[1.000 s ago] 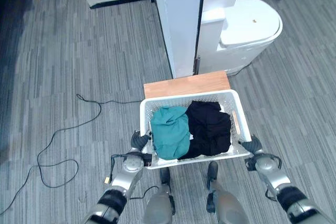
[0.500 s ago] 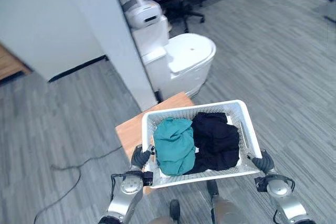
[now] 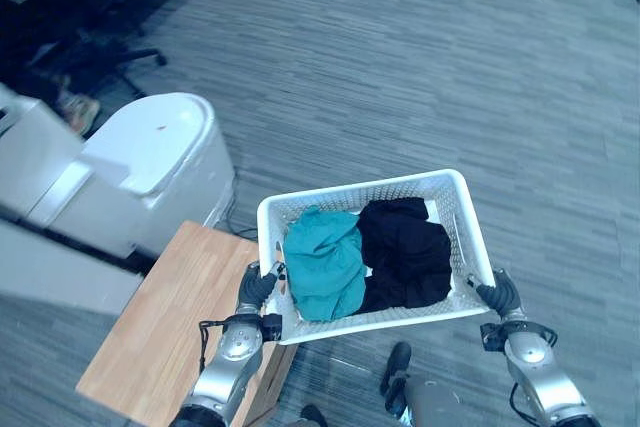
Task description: Grab the laundry basket,head to the washer,open it,put in the laundry and shut it.
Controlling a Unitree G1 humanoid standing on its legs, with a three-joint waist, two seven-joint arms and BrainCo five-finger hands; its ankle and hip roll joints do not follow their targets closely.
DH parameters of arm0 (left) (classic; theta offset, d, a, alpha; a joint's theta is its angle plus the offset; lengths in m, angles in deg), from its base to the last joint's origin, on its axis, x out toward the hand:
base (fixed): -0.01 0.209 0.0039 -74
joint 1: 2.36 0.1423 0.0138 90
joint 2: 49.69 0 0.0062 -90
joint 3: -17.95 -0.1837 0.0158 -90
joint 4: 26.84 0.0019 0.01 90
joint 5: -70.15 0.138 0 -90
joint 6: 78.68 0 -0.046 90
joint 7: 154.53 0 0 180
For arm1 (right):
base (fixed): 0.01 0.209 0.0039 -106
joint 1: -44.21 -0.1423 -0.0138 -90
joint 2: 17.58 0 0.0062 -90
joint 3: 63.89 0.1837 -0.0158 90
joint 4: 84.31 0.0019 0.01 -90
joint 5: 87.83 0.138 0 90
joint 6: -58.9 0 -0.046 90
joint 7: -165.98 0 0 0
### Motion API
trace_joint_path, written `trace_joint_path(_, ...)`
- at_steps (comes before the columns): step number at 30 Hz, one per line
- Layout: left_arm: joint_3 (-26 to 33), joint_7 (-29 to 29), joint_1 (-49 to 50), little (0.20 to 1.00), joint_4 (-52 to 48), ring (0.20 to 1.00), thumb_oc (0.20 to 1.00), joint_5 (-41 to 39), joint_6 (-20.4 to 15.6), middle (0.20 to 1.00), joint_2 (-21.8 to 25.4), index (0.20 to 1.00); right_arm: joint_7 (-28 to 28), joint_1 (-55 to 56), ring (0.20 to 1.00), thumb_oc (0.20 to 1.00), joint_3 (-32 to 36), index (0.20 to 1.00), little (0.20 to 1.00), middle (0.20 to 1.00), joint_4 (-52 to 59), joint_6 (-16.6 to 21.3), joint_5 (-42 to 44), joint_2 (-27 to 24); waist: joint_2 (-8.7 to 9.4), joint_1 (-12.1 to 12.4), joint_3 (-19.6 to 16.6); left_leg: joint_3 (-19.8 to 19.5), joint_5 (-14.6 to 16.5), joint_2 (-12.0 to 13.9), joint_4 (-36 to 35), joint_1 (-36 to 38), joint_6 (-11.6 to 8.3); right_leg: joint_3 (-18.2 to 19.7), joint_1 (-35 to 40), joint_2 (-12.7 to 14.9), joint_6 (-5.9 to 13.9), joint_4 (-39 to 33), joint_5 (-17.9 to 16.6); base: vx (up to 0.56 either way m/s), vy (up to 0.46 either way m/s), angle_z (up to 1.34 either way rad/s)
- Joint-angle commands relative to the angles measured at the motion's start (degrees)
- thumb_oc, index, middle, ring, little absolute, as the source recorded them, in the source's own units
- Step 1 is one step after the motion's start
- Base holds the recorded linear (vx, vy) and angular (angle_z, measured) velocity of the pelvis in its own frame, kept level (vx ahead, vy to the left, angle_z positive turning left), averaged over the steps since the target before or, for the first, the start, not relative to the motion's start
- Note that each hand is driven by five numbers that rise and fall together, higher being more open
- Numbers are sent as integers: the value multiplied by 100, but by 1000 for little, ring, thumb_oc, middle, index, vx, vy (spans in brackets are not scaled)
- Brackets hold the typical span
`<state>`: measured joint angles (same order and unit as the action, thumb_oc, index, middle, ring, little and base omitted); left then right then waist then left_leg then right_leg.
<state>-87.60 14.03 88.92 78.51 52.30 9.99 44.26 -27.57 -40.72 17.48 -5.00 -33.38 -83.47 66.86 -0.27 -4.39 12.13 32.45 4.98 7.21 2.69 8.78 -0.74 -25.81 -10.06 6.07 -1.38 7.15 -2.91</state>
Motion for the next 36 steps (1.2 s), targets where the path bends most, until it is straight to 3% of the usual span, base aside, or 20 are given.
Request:
trace_joint_path(1, -302, 418, -455, 200, -530, 200, 200, -718, -732, 200, -444, 200, 665, -73, 200, 200, -131, 200, 200, 200, 1047, 911, 676, 111, 41, -95, -182, -693, 189, 222, 1814, -598, -195, 803, 614, -259, 354, -494, 585, 159, -181, -57)
trace_joint_path(3, -378, 312, -465, 200, -506, 200, 200, -785, -770, 200, -508, 200, 587, -123, 200, 200, -154, 200, 200, 200, 1004, 902, 692, -7, 81, 51, -55, -1398, -99, 182, 2657, -1060, -237, 1046, 843, -439, 176, -586, 676, 209, -183, -61)
trace_joint_path(4, -410, 308, -447, 200, -500, 200, 200, -787, -763, 200, -511, 200, 594, -125, 200, 200, -172, 200, 200, 200, 1020, 869, 694, -31, 100, 148, -33, -1863, 30, -101, 2711, -1335, -156, 1209, 917, -488, 159, -618, 727, 233, -72, -122)
trace_joint_path(5, -441, 319, -351, 200, -539, 200, 200, -833, -757, 200, -531, 200, 649, -90, 200, 200, -194, 200, 200, 200, 1063, 853, 692, -55, 206, 305, -28, -2448, 57, -671, 2371, -1770, 18, 1489, 982, -448, 208, -662, 656, 278, -18, -128)
trace_joint_path(6, -449, 315, -311, 200, -539, 200, 200, -823, -740, 200, -530, 200, 662, -59, 200, 200, -203, 200, 200, 200, 1050, 856, 694, -64, 250, 360, -45, -2637, 102, -835, 2048, -1891, 55, 1627, 1041, -438, 255, -706, 680, 359, 0, -131)
trace_joint_path(8, -444, 303, -272, 200, -556, 200, 200, -809, -712, 200, -525, 200, 650, -36, 200, 200, -189, 200, 200, 200, 1029, 861, 696, -76, 263, 406, -52, -2753, 93, -924, 1708, -2011, 68, 1736, 1134, -454, 292, -759, 717, 248, 1, -82)
trace_joint_path(11, -368, 294, -124, 200, -649, 200, 200, -784, -644, 200, -491, 200, 590, -70, 200, 200, -186, 200, 200, 200, 891, 867, 687, -80, 158, 620, -57, -2947, -761, -1015, 499, -2382, -43, 2024, 1548, -708, 317, -904, 862, 364, -1, -54)
trace_joint_path(15, -210, 331, -1, 200, -801, 200, 200, -780, -671, 200, -447, 200, 615, -152, 200, 200, -175, 200, 200, 200, 844, 885, 717, 6, 119, 860, -169, -2667, -1228, -906, -223, -2558, -77, 2398, 2089, -844, 369, -941, 1134, 550, 93, -47)
trace_joint_path(17, -205, 329, 44, 200, -813, 200, 200, -769, -669, 200, -426, 200, 641, -145, 200, 200, -212, 200, 200, 200, 834, 881, 749, 67, 156, 921, -204, -2602, -1202, -903, -85, -2538, -13, 2433, 2131, -764, 405, -875, 1158, 382, 132, -93)
trace_joint_path(18, -177, 336, 147, 200, -858, 200, 200, -791, -660, 200, -370, 200, 735, -91, 200, 200, -247, 200, 200, 200, 792, 891, 938, 254, 293, 1019, -317, -2505, -1039, -907, 98, -2443, 107, 2455, 2081, -553, 587, -402, 1047, 759, 285, -58)
trace_joint_path(19, -159, 367, 170, 200, -882, 200, 200, -786, -622, 200, -209, 200, 840, -101, 200, 200, -298, 200, 200, 200, 814, 872, 874, 286, 398, 979, -278, -2312, -672, -956, 229, -2018, 325, 2340, 1693, -256, 1047, 1098, 265, 917, 336, -22)
trace_joint_path(20, -147, 356, 165, 200, -872, 200, 200, -737, -611, 200, -164, 200, 878, -81, 200, 200, -285, 200, 200, 200, 840, 875, 847, 291, 390, 927, -257, -2304, -535, -970, 236, -1821, 405, 2324, 1482, -227, 1121, 1578, -4, 715, 262, -84)
trace_joint_path(22, -105, 338, 152, 200, -882, 200, 200, -709, -610, 200, -136, 200, 958, -52, 200, 200, -280, 200, 200, 200, 863, 849, 816, 307, 242, 789, -215, -2376, -319, -937, 86, -1320, 491, 2048, 822, -183, 1024, 2062, 5, 441, 148, -63)
trace_joint_path(25, -9, 391, 236, 200, -954, 200, 200, -739, -605, 200, -82, 200, 1034, -66, 200, 200, -276, 200, 200, 200, 885, 796, 844, 240, 54, 588, -140, -2472, -13, -892, -119, -690, 430, 1422, 219, -41, 816, 1317, 419, 576, 78, 20)
trace_joint_path(26, 39, 430, 331, 200, -961, 200, 200, -720, -583, 200, -100, 200, 1043, -60, 200, 200, -245, 200, 200, 200, 863, 814, 905, 217, 35, 499, -58, -2586, 194, -946, -163, -282, 381, 1268, -100, -110, 798, 485, 369, 453, -9, 25)
trace_joint_path(27, 40, 430, 330, 200, -961, 200, 200, -719, -582, 200, -100, 200, 1043, -61, 200, 200, -246, 200, 200, 200, 863, 813, 906, 217, 36, 492, -63, -2592, 181, -945, -166, -292, 380, 1260, -91, -113, 795, 450, 343, 579, -37, 43)
trace_joint_path(30, 178, 489, 360, 200, -851, 200, 200, -549, -626, 200, -155, 200, 1045, 47, 200, 200, -125, 200, 200, 200, 879, 809, 812, 206, 22, 246, -41, -2930, 505, -931, -274, 412, 168, 1295, -691, -128, 1050, -1043, -144, 706, -108, 61)
trace_joint_path(33, 175, 551, 376, 200, -800, 200, 200, -528, -683, 200, -197, 200, 1120, 169, 200, 200, -111, 200, 200, 200, 927, 799, 784, 207, -11, 118, -144, -3160, 649, -854, -120, 782, 37, 1375, -726, -52, 1048, -902, -393, 619, -170, 86)
trace_joint_path(35, 138, 574, 454, 200, -755, 200, 200, -557, -712, 200, -261, 200, 1142, 203, 200, 200, -155, 200, 200, 200, 875, 816, 756, 219, -131, 78, -266, -3243, 279, -681, 410, 775, -188, 1372, -525, -155, 894, -659, -508, 671, -238, 74)
trace_joint_path(36, 140, 574, 454, 200, -754, 200, 200, -557, -712, 200, -259, 200, 1142, 201, 200, 200, -157, 200, 200, 200, 874, 816, 756, 222, -108, 64, -278, -3258, 259, -703, 407, 754, -185, 1370, -542, -127, 896, -661, -517, 456, -224, 64)
